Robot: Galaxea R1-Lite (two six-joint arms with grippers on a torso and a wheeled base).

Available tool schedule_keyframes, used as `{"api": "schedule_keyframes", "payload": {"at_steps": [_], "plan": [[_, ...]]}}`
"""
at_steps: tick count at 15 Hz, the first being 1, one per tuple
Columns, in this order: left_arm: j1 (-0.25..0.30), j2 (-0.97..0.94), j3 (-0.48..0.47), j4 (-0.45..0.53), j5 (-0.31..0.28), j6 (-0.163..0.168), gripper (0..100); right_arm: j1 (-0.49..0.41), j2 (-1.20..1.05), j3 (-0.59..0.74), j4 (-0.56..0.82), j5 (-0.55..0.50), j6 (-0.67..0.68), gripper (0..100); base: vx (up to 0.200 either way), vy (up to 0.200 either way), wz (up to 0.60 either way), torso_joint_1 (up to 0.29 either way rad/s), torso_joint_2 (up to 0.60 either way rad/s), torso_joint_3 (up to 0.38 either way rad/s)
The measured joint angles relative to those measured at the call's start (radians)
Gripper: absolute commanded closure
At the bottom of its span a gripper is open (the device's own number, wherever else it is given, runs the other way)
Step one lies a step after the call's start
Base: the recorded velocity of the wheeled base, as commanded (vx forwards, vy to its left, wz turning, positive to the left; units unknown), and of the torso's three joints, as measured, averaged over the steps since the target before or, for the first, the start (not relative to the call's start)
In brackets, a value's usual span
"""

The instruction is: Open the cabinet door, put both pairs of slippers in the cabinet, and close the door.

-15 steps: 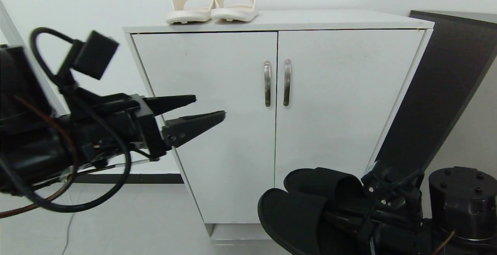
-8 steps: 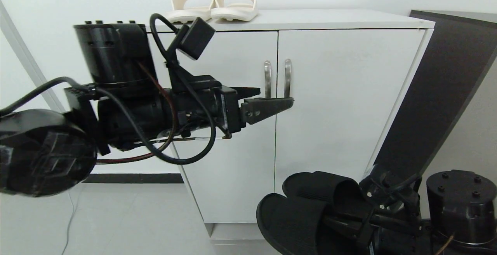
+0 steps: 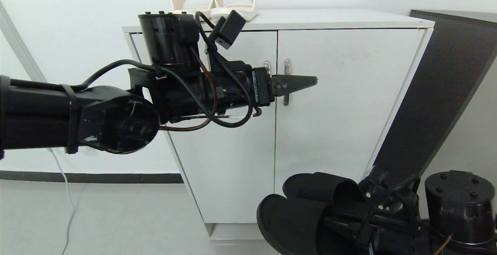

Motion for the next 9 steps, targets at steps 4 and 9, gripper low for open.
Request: {"api": "schedule_keyframes", "payload": {"at_steps": [4,9], "plan": [[-0.004,0.033,-0.047,0.038,0.073,-0.001,0,0.0,0.007,0.004,-0.002,0.0,0.0,100,0.0,0.0,0.0,0.0,0.0,0.0],[-0.032,0.067,-0.08,0.038,0.219,0.005,0,0.0,0.009,0.01,-0.003,0.001,0.0,100,0.0,0.0,0.0,0.0,0.0,0.0]]}}
